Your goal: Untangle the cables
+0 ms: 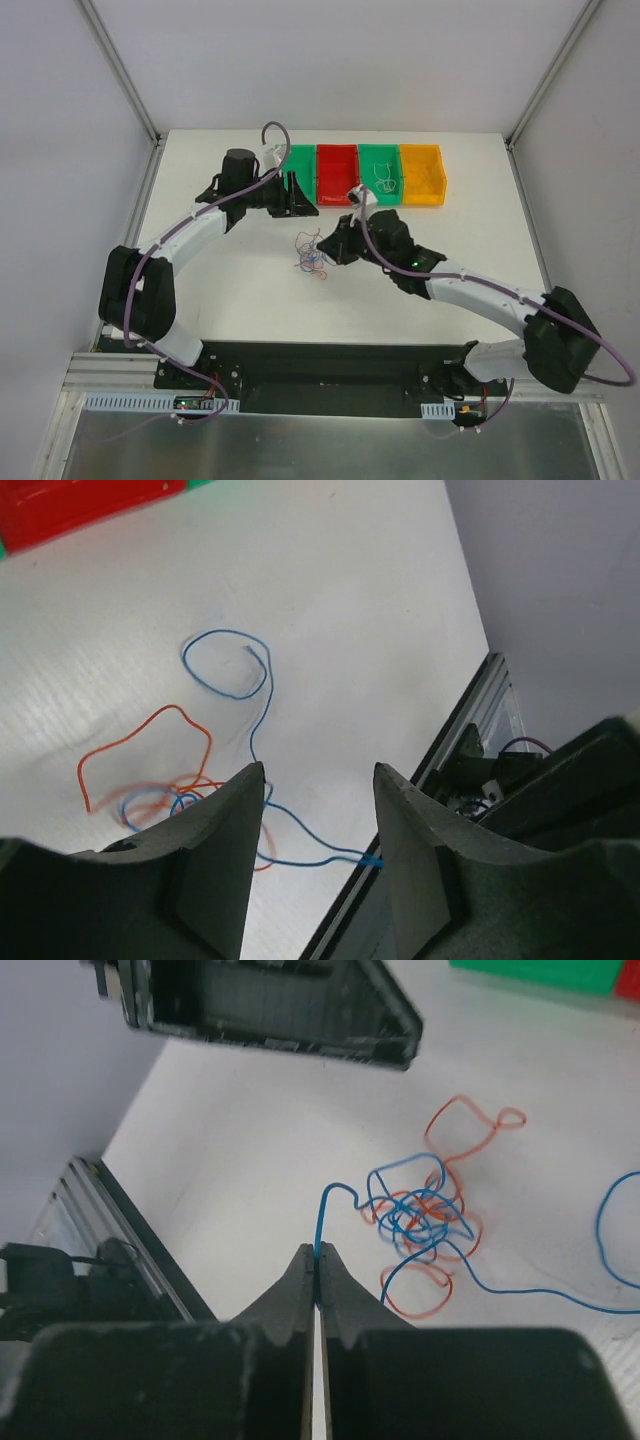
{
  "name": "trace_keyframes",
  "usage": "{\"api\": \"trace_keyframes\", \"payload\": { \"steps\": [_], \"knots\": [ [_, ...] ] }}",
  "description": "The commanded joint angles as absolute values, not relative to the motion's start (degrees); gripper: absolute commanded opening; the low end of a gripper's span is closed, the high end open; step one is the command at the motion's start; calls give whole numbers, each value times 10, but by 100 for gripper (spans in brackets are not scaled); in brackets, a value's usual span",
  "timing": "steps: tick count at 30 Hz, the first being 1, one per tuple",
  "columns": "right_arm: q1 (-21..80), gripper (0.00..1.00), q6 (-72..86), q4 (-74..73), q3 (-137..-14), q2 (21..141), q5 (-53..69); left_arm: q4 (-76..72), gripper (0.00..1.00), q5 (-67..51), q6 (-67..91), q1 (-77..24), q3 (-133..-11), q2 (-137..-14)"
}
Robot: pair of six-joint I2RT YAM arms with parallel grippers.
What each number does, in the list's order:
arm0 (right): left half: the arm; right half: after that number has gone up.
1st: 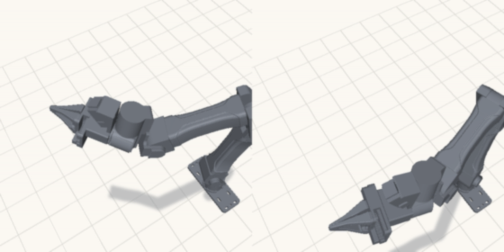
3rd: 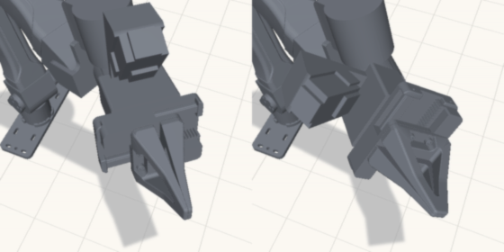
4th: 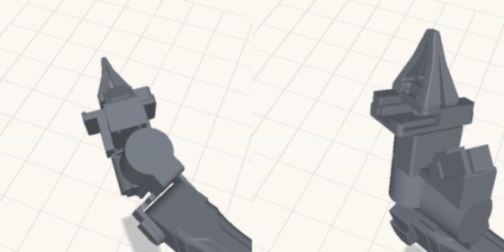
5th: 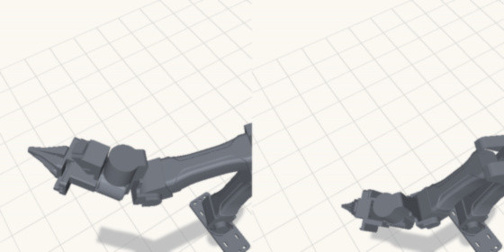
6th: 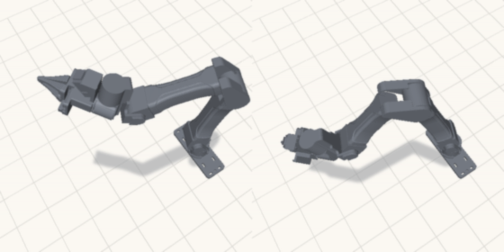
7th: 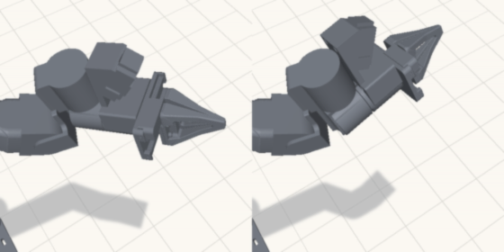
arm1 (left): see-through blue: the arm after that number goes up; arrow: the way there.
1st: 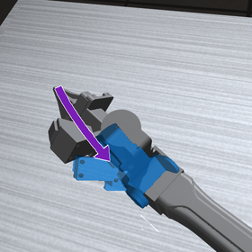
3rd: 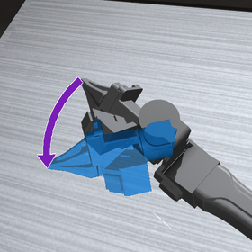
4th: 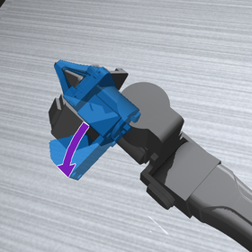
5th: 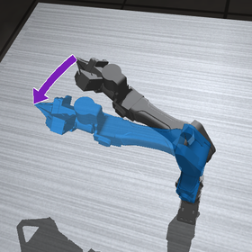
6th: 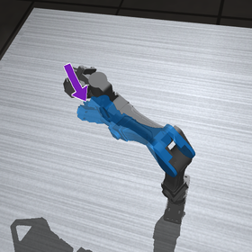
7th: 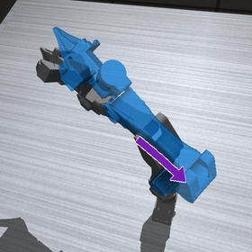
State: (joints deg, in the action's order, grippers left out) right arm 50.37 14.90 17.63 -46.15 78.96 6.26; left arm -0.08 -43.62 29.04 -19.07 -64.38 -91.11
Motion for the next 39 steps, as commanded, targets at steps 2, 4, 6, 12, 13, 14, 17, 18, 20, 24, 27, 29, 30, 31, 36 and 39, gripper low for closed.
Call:
{"api": "trace_keyframes", "payload": {
  "steps": [2, 4, 6, 12, 13, 14, 17, 18, 20, 24, 27, 29, 30, 31, 36, 39],
  "knots": [
    [456, 0, 169, 92, -476, 659, 107, -164, 50, -533, 293, -205, -609, -845],
    [438, 0, 172, 58, -488, 617, 105, -230, 52, -574, 320, -214, -596, -844],
    [425, 0, 171, 19, -509, 595, 115, -283, 50, -604, 344, -226, -586, -846],
    [413, 0, 170, -35, -566, 575, 144, -312, 50, -607, 291, -272, -563, -818],
    [413, 0, 176, -35, -570, 571, 147, -312, 50, -598, 277, -277, -558, -811],
    [413, 1, 179, -34, -574, 570, 149, -312, 49, -588, 266, -282, -551, -803],
    [414, 0, 192, -29, -580, 567, 150, -311, 48, -570, 230, -296, -535, -782],
    [413, 0, 198, -26, -581, 567, 152, -311, 48, -566, 221, -301, -532, -778],
    [413, 0, 210, -20, -584, 569, 156, -297, 51, -542, 206, -309, -526, -770],
    [417, 0, 238, -3, -585, 573, 179, -268, 56, -510, 184, -317, -529, -766],
    [425, 0, 248, 16, -588, 575, 185, -231, 54, -479, 164, -317, -539, -767],
    [434, 0, 254, 18, -591, 577, 186, -225, 52, -462, 164, -317, -539, -767],
    [439, 0, 256, 19, -593, 578, 188, -219, 51, -454, 165, -317, -540, -766],
    [444, 0, 256, 19, -596, 579, 186, -209, 49, -446, 164, -317, -542, -767],
    [454, 0, 230, -29, -649, 580, 158, -145, 47, -425, 140, -317, -570, -767],
    [454, 0, 193, -98, -747, 585, 126, -113, 49, -374, 127, -316, -572, -749]
  ]
}}
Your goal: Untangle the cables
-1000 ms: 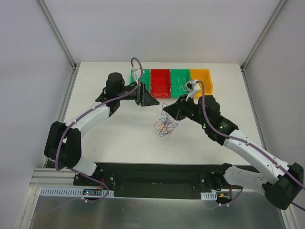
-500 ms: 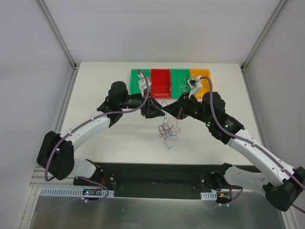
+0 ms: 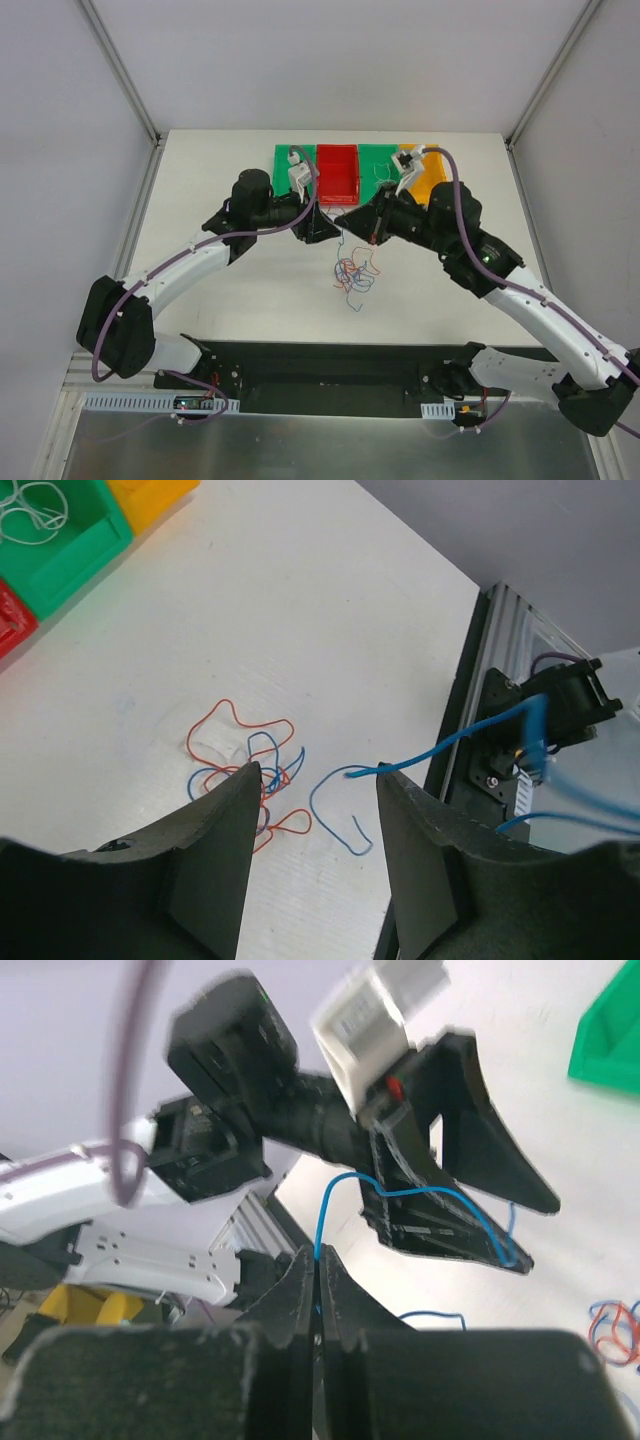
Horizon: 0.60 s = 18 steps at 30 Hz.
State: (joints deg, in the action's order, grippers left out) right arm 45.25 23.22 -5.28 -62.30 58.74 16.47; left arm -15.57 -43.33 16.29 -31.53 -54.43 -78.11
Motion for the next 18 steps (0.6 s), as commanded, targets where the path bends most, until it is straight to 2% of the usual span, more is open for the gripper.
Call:
{"api": "trace_keyframes", "payload": {
  "steps": [1, 7, 11, 18],
  "knots": [
    [454, 0, 181, -116, -781, 590, 118, -105, 50, -355, 122, -315, -570, -742],
    [445, 0, 123, -167, -973, 634, 56, -76, 48, -264, 134, -298, -566, -723],
    [424, 0, 109, -169, -1075, 689, 48, -67, 51, -210, 163, -268, -556, -706],
    [395, 0, 66, -123, -1148, 785, 6, -41, 60, -190, 207, -190, -564, -700]
  ]
}}
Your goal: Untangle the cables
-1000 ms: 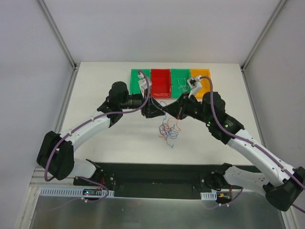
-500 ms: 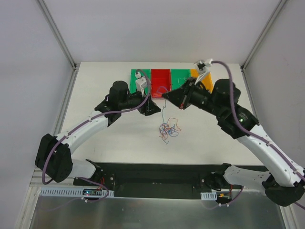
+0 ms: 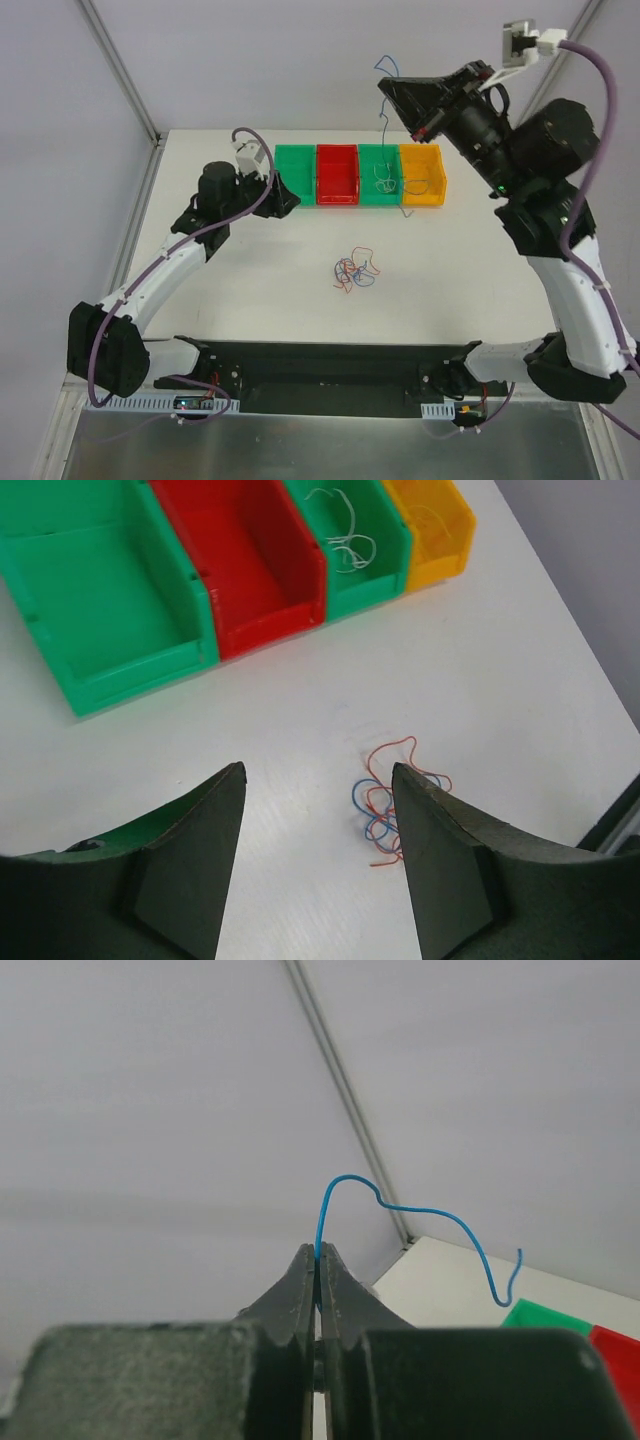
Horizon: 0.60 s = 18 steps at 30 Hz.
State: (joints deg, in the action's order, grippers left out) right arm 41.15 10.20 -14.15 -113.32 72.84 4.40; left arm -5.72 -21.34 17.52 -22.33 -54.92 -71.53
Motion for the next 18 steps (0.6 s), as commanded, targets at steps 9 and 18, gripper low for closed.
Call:
{"api": "trace_keyframes", "payload": {
  "steps": [9, 18],
  "knots": [
    [347, 0, 58, -66, -1142, 881, 17, -34, 61, -254, 216, -145, -588, -721],
    [302, 0, 90, -9, -1149, 992, 59, -33, 59, -292, 232, -127, -598, -744]
  ]
}}
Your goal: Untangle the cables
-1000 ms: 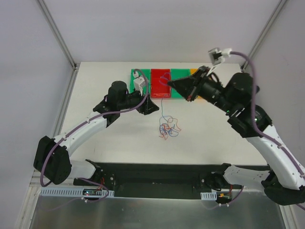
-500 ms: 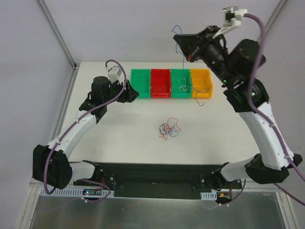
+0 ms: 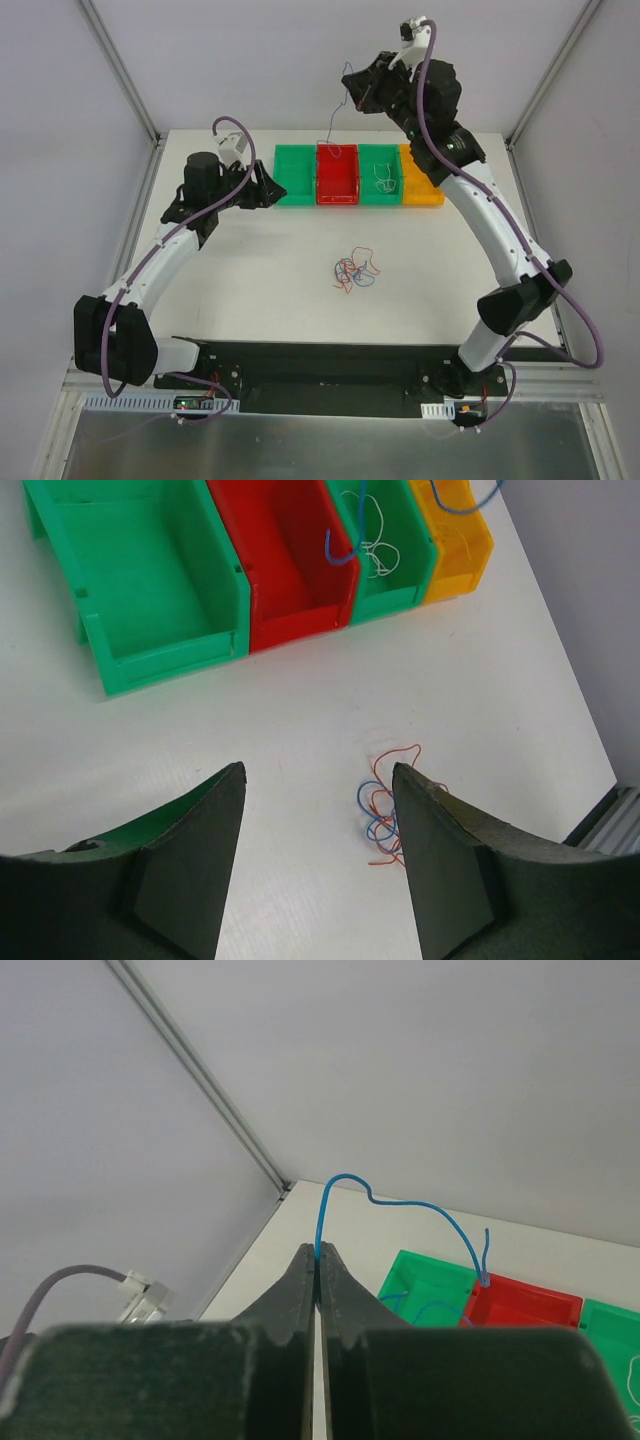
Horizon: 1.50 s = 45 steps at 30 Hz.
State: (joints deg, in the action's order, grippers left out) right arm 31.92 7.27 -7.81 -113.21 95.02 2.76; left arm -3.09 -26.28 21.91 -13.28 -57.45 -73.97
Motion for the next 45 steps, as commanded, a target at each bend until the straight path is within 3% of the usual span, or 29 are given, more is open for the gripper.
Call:
{"api": "trace_keyframes", "payload": {
  "steps": [1, 6, 13, 24, 33, 35, 36, 39, 42, 45],
  "knots": [
    [299, 0, 95, -3, -1156, 1011, 68, -34, 59, -292, 232, -126, -597, -745],
    [279, 0, 92, 30, -1208, 1106, 104, -34, 58, -296, 232, -122, -598, -741],
    [262, 0, 69, 76, -1186, 1198, 104, -34, 58, -304, 233, -119, -599, -745],
    [264, 0, 105, 132, -1043, 1203, 107, -36, 57, -327, 246, -117, -603, -760],
    [265, 4, 30, 48, -1042, 1219, 75, -36, 57, -353, 258, -117, -611, -794],
    [266, 7, 17, 4, -1073, 1229, 65, -37, 57, -359, 260, -117, -613, -800],
    [265, 14, 12, -20, -1084, 1234, 64, -37, 57, -363, 260, -117, -613, -803],
    [266, 44, 4, -52, -1106, 1246, 72, -37, 61, -369, 252, -118, -616, -809],
    [268, 59, -16, -101, -1146, 1252, 72, -38, 68, -360, 247, -119, -614, -804],
    [276, 68, -39, -164, -1166, 1226, 30, -38, 70, -331, 243, -127, -617, -790]
  ]
}}
